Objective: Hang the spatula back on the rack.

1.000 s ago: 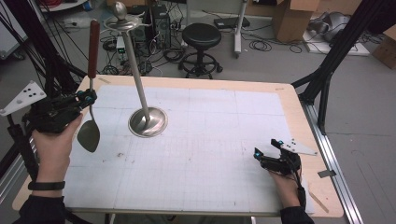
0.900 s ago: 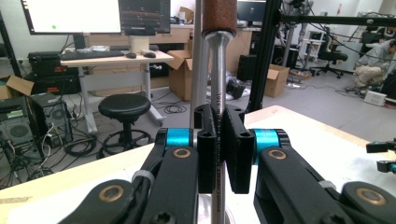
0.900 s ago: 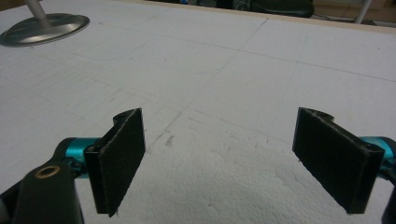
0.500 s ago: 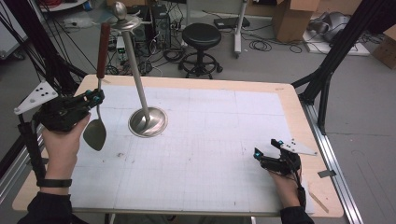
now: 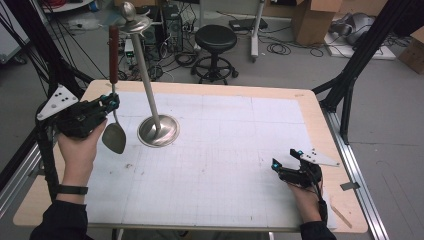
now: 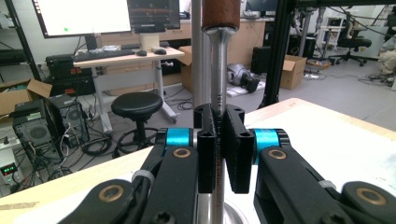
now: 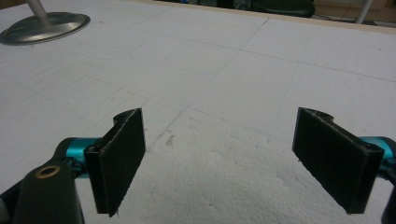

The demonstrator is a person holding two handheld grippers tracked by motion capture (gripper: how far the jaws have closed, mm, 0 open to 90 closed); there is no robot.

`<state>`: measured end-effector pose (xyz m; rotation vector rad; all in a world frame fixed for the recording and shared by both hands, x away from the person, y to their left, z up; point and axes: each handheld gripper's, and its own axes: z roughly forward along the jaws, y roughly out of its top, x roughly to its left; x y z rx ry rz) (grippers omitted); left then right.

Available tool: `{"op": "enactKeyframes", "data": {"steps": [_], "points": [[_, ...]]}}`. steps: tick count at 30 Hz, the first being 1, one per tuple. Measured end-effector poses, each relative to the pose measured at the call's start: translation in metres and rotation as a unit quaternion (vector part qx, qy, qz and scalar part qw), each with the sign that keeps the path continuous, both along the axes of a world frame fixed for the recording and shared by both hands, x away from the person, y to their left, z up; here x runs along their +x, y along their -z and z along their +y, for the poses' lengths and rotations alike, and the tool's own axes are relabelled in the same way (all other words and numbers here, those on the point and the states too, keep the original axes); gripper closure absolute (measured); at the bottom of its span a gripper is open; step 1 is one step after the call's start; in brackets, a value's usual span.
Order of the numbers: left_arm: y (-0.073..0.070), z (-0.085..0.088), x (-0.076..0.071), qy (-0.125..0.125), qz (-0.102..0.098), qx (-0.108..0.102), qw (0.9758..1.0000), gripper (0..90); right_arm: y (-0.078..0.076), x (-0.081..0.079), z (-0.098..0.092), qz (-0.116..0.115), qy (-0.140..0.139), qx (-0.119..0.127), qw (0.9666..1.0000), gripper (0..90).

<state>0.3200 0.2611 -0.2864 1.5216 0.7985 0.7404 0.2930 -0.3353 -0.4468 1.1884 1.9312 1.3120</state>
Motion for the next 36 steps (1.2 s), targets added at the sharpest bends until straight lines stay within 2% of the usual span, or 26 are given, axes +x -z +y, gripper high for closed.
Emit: {"op": "enactKeyframes", "data": {"steps": [9,14,17,18,23,24,25,26,27,28,31,32,36], "points": [[0.0,-0.005,0.004,-0.011,0.007,0.02,0.9997,84.1,0.0,0.0,0.0,0.001,0.0,0.0,1.0,16.5],[0.001,-0.007,0.006,-0.013,0.012,0.024,0.9996,83.5,0.0,0.0,0.0,0.001,0.0,0.0,1.0,16.6],[0.001,-0.008,0.007,-0.006,0.013,0.018,0.9997,82.6,0.0,0.0,0.0,0.001,-0.001,0.0,1.0,16.5],[0.001,-0.007,0.006,-0.003,0.014,0.015,0.9998,74.8,0.0,0.0,0.0,0.001,-0.001,0.0,1.0,16.6],[0.002,-0.003,0.002,0.014,0.01,0.011,0.9998,50.3,0.0,0.0,0.0,0.001,-0.001,0.0,1.0,16.6],[0.003,-0.003,-0.001,0.02,0.006,0.009,0.9997,50.3,0.0,0.0,0.0,0.001,-0.001,0.0,1.0,16.6],[0.004,-0.002,-0.002,0.026,0.003,0.006,0.9996,44.8,0.0,0.0,0.0,0.001,0.0,0.0,1.0,16.6],[0.007,-0.002,-0.006,0.032,-0.001,0.008,0.9995,35.6,0.0,0.0,0.0,0.001,-0.001,0.0,1.0,16.5],[0.013,-0.002,-0.011,0.037,-0.005,0.013,0.9992,31.4,0.0,0.0,0.0,0.001,0.0,0.0,1.0,16.6],[0.013,-0.002,-0.011,0.037,-0.005,0.013,0.9992,28.7,0.0,0.0,0.0,0.001,0.0,0.0,1.0,16.6],[0.023,-0.001,-0.019,0.058,-0.006,0.01,0.9983,26.5,0.0,0.0,0.0,0.001,0.0,0.0,1.0,16.5],[0.028,-0.002,-0.021,0.064,-0.002,0.01,0.9979,22.7,0.0,0.0,0.0,0.002,0.001,0.001,1.0,16.5],[0.046,-0.003,-0.03,0.077,0.006,0.025,0.9967,21.0,0.0,0.0,0.0,0.003,0.002,0.001,1.0,16.5]]}}
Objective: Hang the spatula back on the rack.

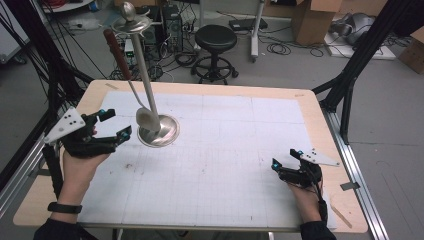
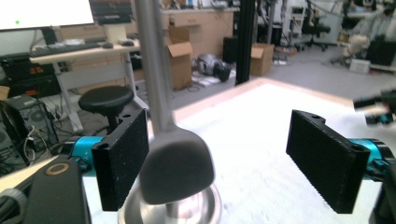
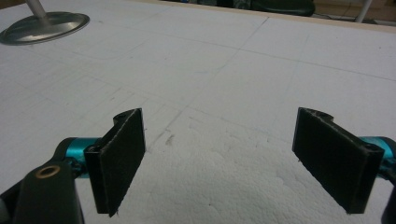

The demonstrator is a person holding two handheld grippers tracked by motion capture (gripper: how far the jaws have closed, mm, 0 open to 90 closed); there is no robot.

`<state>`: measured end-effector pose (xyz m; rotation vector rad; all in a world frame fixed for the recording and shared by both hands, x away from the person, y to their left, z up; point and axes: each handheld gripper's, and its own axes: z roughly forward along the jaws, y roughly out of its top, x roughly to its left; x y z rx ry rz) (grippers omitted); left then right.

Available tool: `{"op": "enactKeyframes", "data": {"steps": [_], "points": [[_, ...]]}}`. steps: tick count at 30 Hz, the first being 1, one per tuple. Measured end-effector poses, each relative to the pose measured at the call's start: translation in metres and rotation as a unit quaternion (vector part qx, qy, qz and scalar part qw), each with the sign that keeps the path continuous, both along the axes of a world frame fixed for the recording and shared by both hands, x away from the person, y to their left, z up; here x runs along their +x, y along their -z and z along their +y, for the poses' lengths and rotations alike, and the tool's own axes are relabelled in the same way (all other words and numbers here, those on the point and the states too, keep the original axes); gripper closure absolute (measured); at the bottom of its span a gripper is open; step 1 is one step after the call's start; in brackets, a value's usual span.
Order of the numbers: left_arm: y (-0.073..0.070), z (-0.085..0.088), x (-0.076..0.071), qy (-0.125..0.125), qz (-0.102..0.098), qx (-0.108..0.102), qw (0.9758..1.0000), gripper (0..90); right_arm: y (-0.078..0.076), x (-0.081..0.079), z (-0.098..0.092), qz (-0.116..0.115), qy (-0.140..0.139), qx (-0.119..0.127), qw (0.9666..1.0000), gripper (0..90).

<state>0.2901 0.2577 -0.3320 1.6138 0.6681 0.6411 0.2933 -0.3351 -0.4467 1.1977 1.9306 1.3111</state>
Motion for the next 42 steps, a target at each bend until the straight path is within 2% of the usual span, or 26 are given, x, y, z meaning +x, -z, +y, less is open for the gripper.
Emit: {"op": "enactKeyframes", "data": {"steps": [5,6,7,8,9,10,11,12,14,20,22,31,39,42], "points": [[0.021,-0.002,-0.009,0.009,0.012,0.008,0.9999,19.1,0.0,0.0,0.0,0.001,0.0,0.002,1.0,16.5],[0.029,-0.003,-0.012,0.013,0.015,0.006,0.9998,18.6,0.0,0.0,0.0,0.001,0.001,0.002,1.0,16.5],[0.029,-0.003,-0.012,0.013,0.015,0.006,0.9998,18.6,0.0,0.0,0.0,0.001,0.001,0.002,1.0,16.5],[0.039,-0.005,-0.016,0.019,0.02,0.007,0.9996,18.5,0.0,0.0,0.0,0.002,0.001,0.002,1.0,16.5],[0.039,-0.005,-0.016,0.019,0.02,0.007,0.9996,18.5,0.0,0.0,-0.001,0.001,0.001,0.001,1.0,16.5],[0.048,-0.007,-0.02,0.026,0.021,0.011,0.9994,18.5,0.0,0.0,-0.001,0.001,0.001,0.002,1.0,16.5],[0.048,-0.007,-0.02,0.026,0.021,0.011,0.9994,18.5,0.0,0.0,-0.001,0.001,0.001,0.002,1.0,16.5],[0.057,-0.01,-0.022,0.032,0.021,0.016,0.9992,18.5,0.0,0.0,-0.001,0.001,0.001,0.002,1.0,16.5],[0.061,-0.011,-0.023,0.035,0.022,0.014,0.999,18.5,0.0,0.0,-0.001,0.002,0.002,0.003,1.0,16.5],[0.081,-0.012,-0.027,0.025,0.017,0.006,0.9995,18.9,0.0,0.001,-0.001,0.002,0.002,0.004,1.0,16.5],[0.086,-0.012,-0.027,0.022,0.021,0.012,0.9995,19.3,0.0,0.001,-0.001,0.003,0.002,0.003,1.0,16.5],[0.097,-0.016,-0.025,0.022,0.041,0.024,0.9986,19.1,0.0,0.001,-0.001,0.003,0.002,0.003,1.0,16.5],[0.101,-0.016,-0.025,0.015,0.04,0.02,0.9989,18.7,0.0,0.001,-0.001,0.003,0.0,0.001,1.0,16.5],[0.102,-0.016,-0.025,0.012,0.045,0.026,0.9986,18.8,0.0,0.001,-0.001,0.004,0.001,0.003,1.0,16.5]]}}
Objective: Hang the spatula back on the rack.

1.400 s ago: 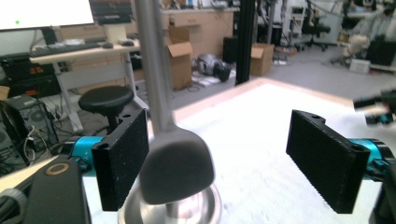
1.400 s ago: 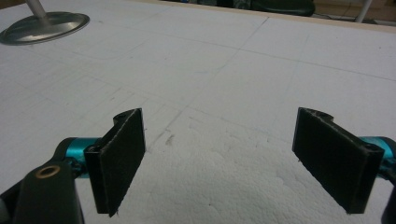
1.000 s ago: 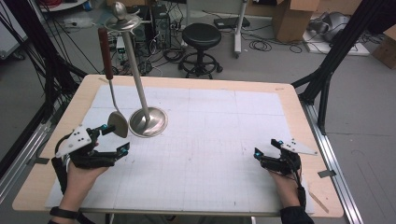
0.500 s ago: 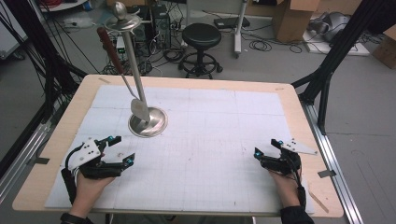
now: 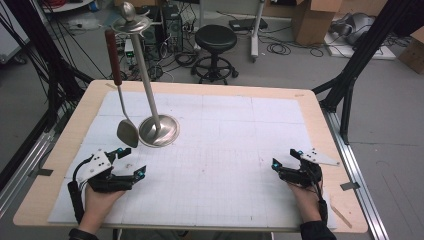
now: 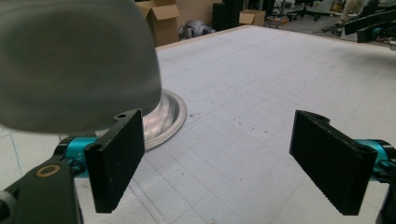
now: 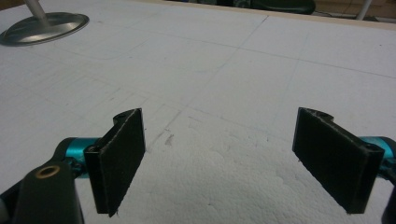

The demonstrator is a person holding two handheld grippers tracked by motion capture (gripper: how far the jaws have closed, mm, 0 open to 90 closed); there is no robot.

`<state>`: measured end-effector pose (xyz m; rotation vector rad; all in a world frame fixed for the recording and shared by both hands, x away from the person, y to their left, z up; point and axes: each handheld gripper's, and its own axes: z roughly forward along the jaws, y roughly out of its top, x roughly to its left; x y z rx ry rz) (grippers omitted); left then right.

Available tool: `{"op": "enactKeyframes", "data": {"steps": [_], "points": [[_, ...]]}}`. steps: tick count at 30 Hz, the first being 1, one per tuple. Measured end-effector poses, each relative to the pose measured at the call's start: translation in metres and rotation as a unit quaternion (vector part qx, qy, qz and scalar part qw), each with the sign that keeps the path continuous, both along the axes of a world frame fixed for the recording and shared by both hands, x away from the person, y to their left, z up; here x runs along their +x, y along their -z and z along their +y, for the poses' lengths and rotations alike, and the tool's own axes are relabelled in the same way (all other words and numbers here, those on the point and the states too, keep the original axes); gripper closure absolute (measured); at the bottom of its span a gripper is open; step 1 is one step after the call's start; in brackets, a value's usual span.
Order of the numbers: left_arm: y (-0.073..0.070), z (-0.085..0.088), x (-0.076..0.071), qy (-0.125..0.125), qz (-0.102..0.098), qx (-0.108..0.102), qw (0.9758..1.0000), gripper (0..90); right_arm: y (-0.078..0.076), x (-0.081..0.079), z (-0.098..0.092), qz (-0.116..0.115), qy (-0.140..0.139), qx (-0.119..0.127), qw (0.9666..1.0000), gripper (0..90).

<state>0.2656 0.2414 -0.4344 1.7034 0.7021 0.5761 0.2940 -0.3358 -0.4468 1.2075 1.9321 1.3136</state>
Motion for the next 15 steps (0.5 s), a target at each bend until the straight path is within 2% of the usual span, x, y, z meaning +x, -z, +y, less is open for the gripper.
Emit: {"op": "enactKeyframes", "data": {"steps": [3,7,15], "points": [[0.0006,-0.0002,0.0,-0.002,-0.002,0.008,1.0,19.0,0.0001,0.0003,0.0,-0.001,-0.001,-0.001,1.0,16.5],[0.0002,0.0008,-0.0001,-0.006,-0.003,0.002,1.0,19.1,0.0001,0.0001,0.0001,-0.002,-0.001,-0.002,1.0,16.5],[0.0007,0.0006,0.0001,-0.008,-0.001,0.007,0.9999,19.1,0.0002,0.0001,0.0001,-0.002,-0.001,-0.003,1.0,16.4]]}}
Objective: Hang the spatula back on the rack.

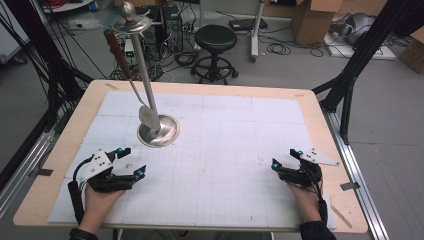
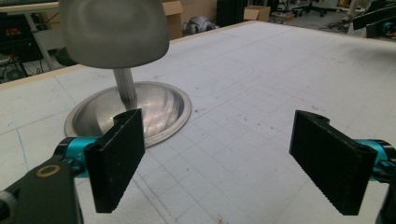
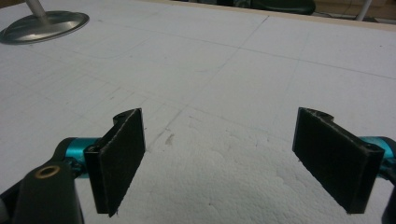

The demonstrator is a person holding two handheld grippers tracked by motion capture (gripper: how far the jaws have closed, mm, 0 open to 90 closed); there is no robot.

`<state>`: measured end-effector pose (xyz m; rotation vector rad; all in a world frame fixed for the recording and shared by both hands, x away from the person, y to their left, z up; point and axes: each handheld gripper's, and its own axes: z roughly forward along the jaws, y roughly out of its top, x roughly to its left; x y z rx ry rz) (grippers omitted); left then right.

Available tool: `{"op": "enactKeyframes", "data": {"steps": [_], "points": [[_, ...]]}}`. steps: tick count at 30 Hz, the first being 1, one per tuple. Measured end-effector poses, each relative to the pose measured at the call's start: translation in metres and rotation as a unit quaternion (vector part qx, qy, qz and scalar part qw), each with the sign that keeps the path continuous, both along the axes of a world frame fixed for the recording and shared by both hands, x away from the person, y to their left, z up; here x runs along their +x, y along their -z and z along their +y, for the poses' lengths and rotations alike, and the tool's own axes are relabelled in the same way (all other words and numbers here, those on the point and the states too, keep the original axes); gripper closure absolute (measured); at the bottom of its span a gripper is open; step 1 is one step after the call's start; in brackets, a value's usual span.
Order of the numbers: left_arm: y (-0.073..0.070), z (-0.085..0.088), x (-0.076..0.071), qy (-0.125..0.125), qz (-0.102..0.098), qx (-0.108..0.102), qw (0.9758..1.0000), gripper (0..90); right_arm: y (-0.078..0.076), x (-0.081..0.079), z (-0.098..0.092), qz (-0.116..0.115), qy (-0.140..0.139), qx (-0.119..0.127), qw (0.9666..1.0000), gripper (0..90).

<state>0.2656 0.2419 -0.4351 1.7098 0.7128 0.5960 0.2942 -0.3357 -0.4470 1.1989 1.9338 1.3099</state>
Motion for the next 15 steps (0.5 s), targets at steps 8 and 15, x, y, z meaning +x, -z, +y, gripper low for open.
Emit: {"op": "enactKeyframes", "data": {"steps": [8,15], "points": [[-0.0003,0.0003,-0.0007,-0.002,-0.002,-0.001,1.0,19.2,-0.0001,-0.0002,0.0003,0.0,0.0,-0.002,1.0,16.4],[-0.0016,-0.0009,-0.0027,0.002,-0.008,-0.001,1.0,19.8,-0.0001,-0.0003,0.0004,0.001,-0.001,-0.002,1.0,16.4]]}}
